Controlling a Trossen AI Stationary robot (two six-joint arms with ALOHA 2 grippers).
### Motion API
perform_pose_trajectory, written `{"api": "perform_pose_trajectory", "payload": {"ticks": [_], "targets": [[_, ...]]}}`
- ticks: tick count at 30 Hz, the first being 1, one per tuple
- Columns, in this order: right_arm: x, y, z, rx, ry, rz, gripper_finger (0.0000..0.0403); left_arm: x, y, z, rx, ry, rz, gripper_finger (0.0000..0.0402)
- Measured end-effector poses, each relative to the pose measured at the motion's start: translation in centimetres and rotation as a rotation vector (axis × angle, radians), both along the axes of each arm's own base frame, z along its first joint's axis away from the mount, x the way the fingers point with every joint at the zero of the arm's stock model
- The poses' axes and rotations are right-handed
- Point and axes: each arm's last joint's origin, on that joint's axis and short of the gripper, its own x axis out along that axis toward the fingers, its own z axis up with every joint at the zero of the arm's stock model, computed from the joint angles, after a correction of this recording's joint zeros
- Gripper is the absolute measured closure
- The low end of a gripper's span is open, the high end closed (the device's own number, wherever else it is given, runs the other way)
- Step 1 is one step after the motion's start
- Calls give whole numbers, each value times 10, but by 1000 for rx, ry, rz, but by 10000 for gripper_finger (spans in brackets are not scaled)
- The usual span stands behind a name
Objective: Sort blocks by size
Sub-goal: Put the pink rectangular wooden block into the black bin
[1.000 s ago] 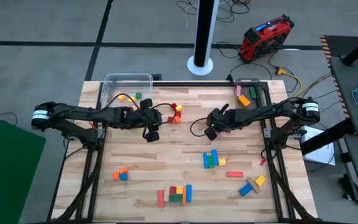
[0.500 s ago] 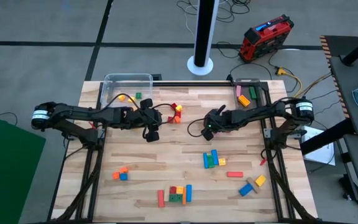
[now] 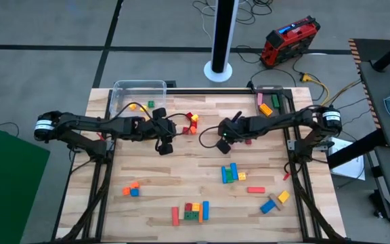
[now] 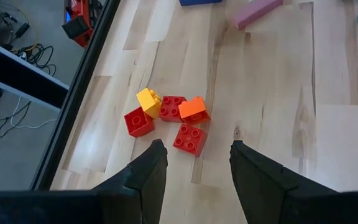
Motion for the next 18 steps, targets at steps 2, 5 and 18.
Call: {"api": "perform_pose_trajectory", "payload": {"ticks": [2, 5, 18], "targets": [[-2, 0, 4, 18, 47, -1, 390, 0, 0, -1, 0, 2, 0, 247], [-6, 2, 8, 70, 107, 2, 390, 0, 0, -1, 0, 4, 0, 247], [-3, 5, 7, 161, 79, 74, 232, 0, 0, -1, -3, -1, 3, 247]]}}
